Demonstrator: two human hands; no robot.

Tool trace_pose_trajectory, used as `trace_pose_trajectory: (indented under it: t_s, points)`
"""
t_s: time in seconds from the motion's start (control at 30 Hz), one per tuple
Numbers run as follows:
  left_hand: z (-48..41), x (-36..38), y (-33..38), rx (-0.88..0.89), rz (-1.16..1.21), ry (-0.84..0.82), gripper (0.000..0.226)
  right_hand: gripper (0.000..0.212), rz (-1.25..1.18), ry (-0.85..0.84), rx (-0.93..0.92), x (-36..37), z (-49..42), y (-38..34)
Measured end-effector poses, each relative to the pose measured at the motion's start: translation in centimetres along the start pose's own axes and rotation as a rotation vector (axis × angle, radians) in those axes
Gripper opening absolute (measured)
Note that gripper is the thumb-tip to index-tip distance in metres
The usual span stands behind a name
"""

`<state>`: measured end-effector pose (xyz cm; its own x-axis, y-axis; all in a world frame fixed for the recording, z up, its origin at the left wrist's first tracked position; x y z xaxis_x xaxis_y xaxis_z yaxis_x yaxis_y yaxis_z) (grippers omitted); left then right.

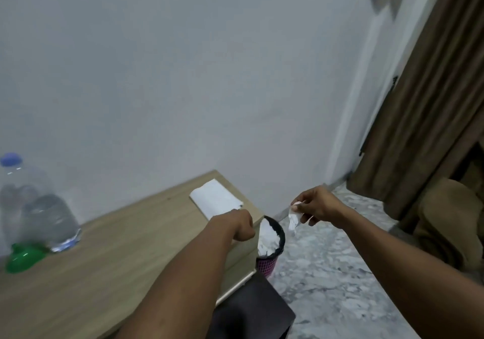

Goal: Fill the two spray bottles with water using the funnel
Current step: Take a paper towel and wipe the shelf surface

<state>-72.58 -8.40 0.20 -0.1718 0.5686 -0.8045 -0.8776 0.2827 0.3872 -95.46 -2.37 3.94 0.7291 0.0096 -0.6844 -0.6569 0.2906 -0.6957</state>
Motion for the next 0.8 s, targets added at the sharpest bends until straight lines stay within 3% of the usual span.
trace_pose_trajectory:
  t_s: [0.17, 0.3, 0.43, 0.6, 0.7, 0.8]
  points:
    - [-7.9, -2.6, 2.2, 0.006, 0.028, -0.018, 0.036, 0.018, -0.029, 0.003, 0.041, -3.9, -6.5, 2.0]
    - [-12.7, -3.3, 5.5, 0.043, 0.018, -0.057, 0.032, 0.006, 0.008, -0.025, 0.063, -6.4, -10.5, 4.6]
    - [-17.4, -4.2, 9.2, 0.05, 0.056, -0.061, 0.031, 0.021, 0.065, -0.025, 0.083, -9.3, -15.1, 7.4]
    - [-23.4, -4.0, 12.4, -0.023, 0.07, -0.043, 0.027, 0.005, 0.105, -0.096, 0.043, -12.6, -21.6, 11.5]
    - [-26.9, -3.3, 14.2, -0.081, 0.063, -0.023, 0.013, 0.004, 0.15, -0.159, 0.021, -14.7, -25.2, 13.8]
    - [-29.7, -2.5, 16.6, -0.134, 0.065, -0.04, 0.026, 0.003, 0.198, -0.215, 0.005, -17.0, -28.6, 16.0]
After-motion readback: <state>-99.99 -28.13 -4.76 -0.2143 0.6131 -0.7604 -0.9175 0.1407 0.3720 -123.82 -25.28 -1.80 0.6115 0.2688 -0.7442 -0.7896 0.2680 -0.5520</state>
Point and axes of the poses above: each hand's wrist, its own z-axis away from the middle knuckle, its own x-axis out of the palm, y = z × x, the point moved 3 cm from there along -z, towards the middle knuckle, and after that the axes turned 11 degrees about z, right-handed, at the moved point
